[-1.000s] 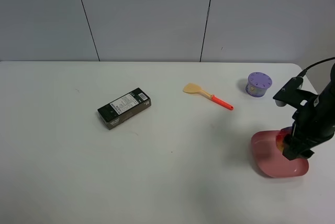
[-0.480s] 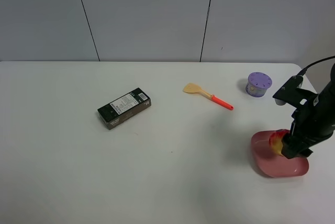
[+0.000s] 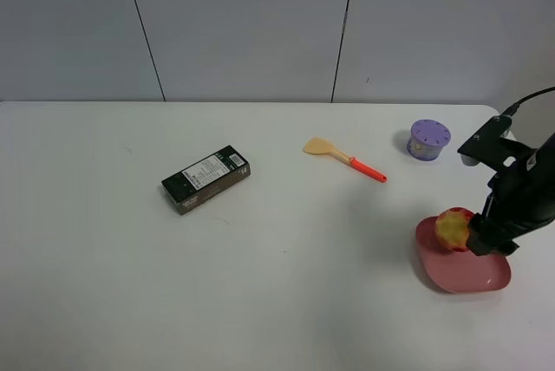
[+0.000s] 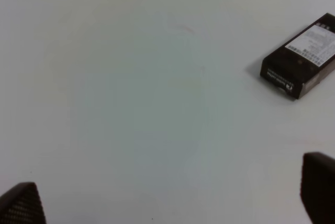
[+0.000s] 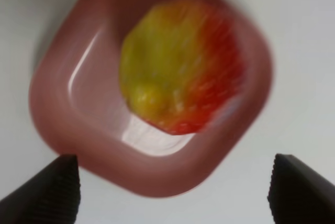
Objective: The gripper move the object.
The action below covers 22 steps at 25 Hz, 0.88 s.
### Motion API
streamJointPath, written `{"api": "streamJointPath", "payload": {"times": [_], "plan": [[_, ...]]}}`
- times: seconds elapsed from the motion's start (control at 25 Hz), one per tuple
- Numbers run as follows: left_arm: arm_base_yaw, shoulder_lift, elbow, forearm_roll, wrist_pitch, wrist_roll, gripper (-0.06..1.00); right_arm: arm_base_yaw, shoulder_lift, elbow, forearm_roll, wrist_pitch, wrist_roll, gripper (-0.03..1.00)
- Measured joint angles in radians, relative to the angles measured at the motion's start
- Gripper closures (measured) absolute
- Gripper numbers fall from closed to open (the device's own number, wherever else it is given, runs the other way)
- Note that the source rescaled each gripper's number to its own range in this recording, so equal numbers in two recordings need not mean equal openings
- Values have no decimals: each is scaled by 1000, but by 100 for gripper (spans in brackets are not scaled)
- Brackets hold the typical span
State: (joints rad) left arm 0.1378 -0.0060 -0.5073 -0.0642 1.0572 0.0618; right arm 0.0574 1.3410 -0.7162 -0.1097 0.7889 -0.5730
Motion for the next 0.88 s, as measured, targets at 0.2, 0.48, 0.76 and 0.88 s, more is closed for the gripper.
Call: {"api": "streamJointPath", "payload": {"times": [0.2, 0.48, 0.76, 0.88], "plan": [[0, 0, 0, 0, 0, 0, -6, 0, -205, 0, 29, -7, 8, 67], [0, 0, 0, 0, 0, 0, -6, 0, -590, 0, 162, 5, 13, 67], [0, 0, 0, 0, 0, 0, -6, 0, -931, 5, 279, 151, 100, 58], [0, 0, 0, 0, 0, 0, -6, -14, -1044, 8, 292, 186, 222, 36]]}}
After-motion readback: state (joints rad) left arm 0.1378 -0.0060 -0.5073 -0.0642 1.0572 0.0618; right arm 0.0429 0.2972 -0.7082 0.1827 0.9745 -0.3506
